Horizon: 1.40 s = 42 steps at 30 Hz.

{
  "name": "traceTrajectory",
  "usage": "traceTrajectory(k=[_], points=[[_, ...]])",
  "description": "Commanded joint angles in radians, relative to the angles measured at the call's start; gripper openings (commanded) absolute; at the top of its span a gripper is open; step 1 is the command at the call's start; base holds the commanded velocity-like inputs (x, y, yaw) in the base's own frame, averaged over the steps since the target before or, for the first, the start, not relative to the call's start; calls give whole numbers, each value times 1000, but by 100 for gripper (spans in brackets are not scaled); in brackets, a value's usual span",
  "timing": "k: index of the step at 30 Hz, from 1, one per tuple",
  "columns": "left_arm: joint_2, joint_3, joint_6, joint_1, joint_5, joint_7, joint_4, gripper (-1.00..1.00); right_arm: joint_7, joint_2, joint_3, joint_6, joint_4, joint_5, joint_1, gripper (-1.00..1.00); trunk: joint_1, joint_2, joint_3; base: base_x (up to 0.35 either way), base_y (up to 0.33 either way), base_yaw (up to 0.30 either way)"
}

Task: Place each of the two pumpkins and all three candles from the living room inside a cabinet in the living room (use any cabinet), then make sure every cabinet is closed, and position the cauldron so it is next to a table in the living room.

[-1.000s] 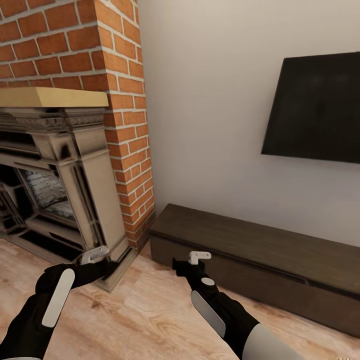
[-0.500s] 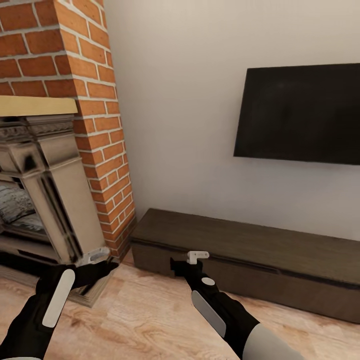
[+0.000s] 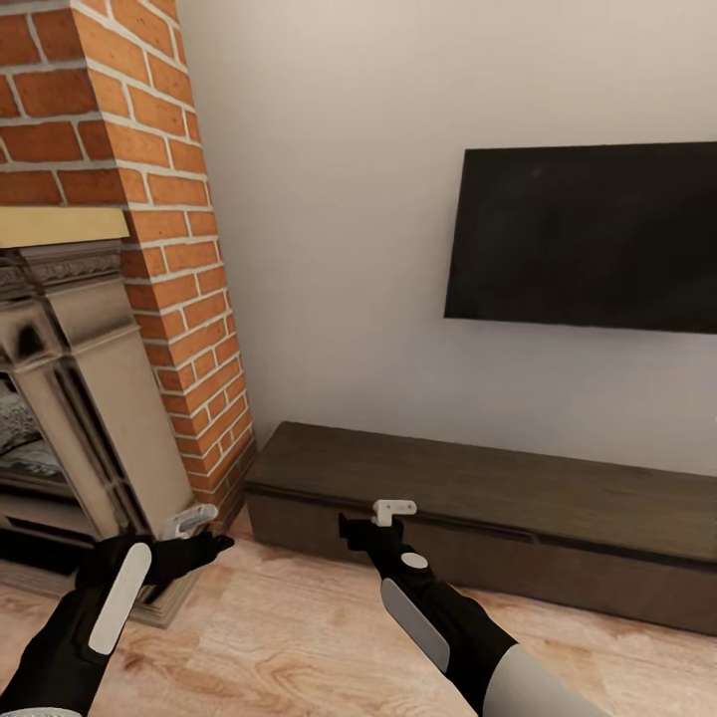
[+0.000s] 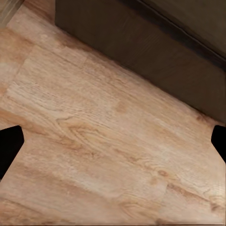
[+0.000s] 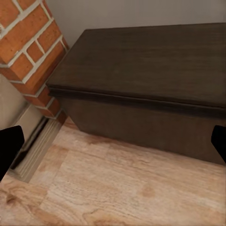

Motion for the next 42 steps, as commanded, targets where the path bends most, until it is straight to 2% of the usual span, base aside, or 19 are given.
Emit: traceTrajectory(k=[1,7,12,14,15,16,19,22,24,26,29,31,34,36,42], points=[[1,0,4,-1,11,11,6,100,-8,0,3,3,-2,-4,-1,100,-4,7,2,0,0,-2],[-5,-11,-1,-14,7,44,114,100,-13,0,4,3,1,-4,-1,100,-27,49,21,0,0,0],[7,-16,-7,-34,-5,53,246,100,-20,-3,1,10,6,-16,-1,100,-46,84,37,0,0,0],[9,-16,-36,-36,-47,53,352,100,-21,-6,2,11,10,-20,1,100,-54,98,43,0,0,0],[9,-16,-74,-36,-81,53,412,100,-25,-7,2,11,14,-21,4,100,-58,105,46,0,0,0],[9,-17,-98,-36,-100,53,441,100,-32,-8,2,11,19,-22,8,100,-61,112,49,0,0,0],[7,-19,-283,-37,-212,52,620,100,-65,-10,2,13,36,-23,50,100,-73,133,59,0,0,0],[0,-17,-450,-36,-270,52,817,100,-118,-10,2,5,76,-23,131,100,-84,154,68,0,0,0],[-3,-19,-556,-36,-285,52,943,100,-133,-10,3,0,128,-23,176,100,-92,168,74,0,0,0],[-4,-26,-630,-34,-290,52,1018,100,-138,-10,3,-3,190,-23,197,100,-100,182,81,0,0,0],[-4,-38,-743,-30,-293,52,1145,100,-135,-10,4,-27,391,-25,214,100,-111,203,90,0,0,0],[-3,-40,-807,-29,-293,52,1208,100,-122,-6,3,-99,558,-26,217,100,-119,217,96,0,0,0],[-2,-42,-868,-19,-293,52,1239,100,-79,-3,3,-194,732,-26,219,100,-130,238,106,0,0,0],[-1,-42,-895,6,-294,52,1248,100,-32,-2,2,-231,823,-27,222,100,-138,252,112,0,0,0],[4,-43,-954,60,-292,52,1253,100,31,-5,-2,-260,895,-63,228,100,-161,294,131,0,0,0]])
